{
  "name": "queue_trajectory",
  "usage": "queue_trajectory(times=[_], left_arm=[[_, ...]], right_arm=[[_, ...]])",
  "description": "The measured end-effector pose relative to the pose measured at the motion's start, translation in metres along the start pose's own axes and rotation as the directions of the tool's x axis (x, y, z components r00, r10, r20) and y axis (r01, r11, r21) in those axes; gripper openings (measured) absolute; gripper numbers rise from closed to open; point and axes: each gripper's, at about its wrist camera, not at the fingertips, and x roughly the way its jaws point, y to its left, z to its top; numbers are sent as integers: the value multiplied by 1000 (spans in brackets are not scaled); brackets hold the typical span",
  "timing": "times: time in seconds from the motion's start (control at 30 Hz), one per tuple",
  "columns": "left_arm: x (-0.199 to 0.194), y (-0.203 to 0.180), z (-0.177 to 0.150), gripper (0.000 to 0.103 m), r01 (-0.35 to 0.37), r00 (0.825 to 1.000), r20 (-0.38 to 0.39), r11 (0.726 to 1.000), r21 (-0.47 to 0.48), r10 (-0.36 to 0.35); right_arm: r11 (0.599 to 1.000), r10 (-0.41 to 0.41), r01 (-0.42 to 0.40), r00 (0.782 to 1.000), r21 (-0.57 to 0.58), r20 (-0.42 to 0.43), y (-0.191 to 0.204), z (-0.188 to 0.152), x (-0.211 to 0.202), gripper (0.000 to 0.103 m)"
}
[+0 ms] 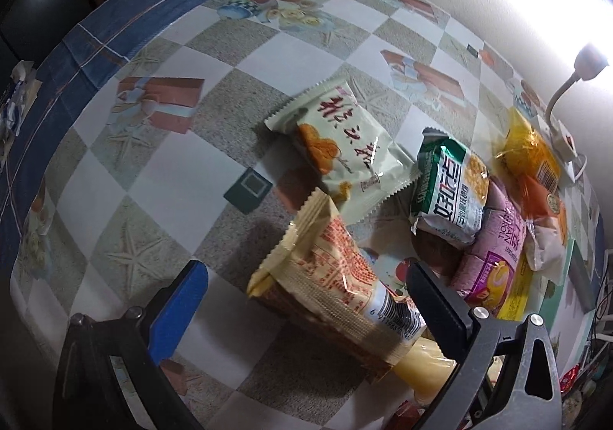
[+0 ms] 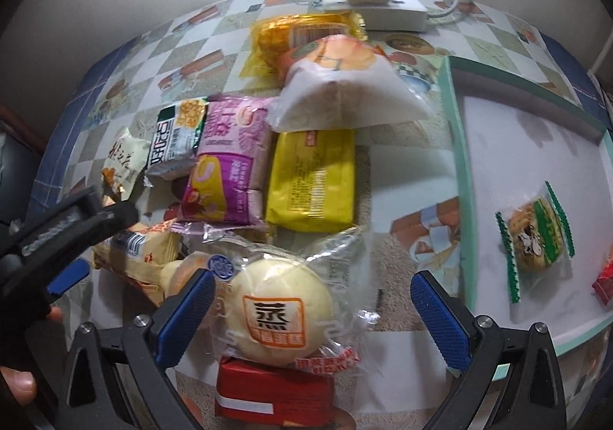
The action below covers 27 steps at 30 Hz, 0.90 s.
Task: Organize snacks
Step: 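Grasp the tan cracker bag with the left tool while the right grasps the steamed bun pack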
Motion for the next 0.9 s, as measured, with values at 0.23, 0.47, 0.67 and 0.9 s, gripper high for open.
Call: queue_trajectory(times=[0.23, 0.47, 0.67, 0.9], left_arm=[[15, -11, -2, 103, -33, 999, -23, 998, 48, 34], [15, -2, -8, 103, -93, 995, -32, 988, 124, 98], [14, 23, -5, 103, -104, 993, -43, 990, 91, 108], [17, 33, -6, 103, -94, 993, -60, 993, 77, 99]], right_arm=[[998, -27, 26, 1000, -61, -13, 16, -3, 9, 103], [995, -47, 44, 998, -93, -32, 21, -4, 16, 103], [995, -53, 49, 997, -86, -54, 19, -8, 22, 103], [992, -75, 66, 994, -110, -75, 23, -10, 28, 103]])
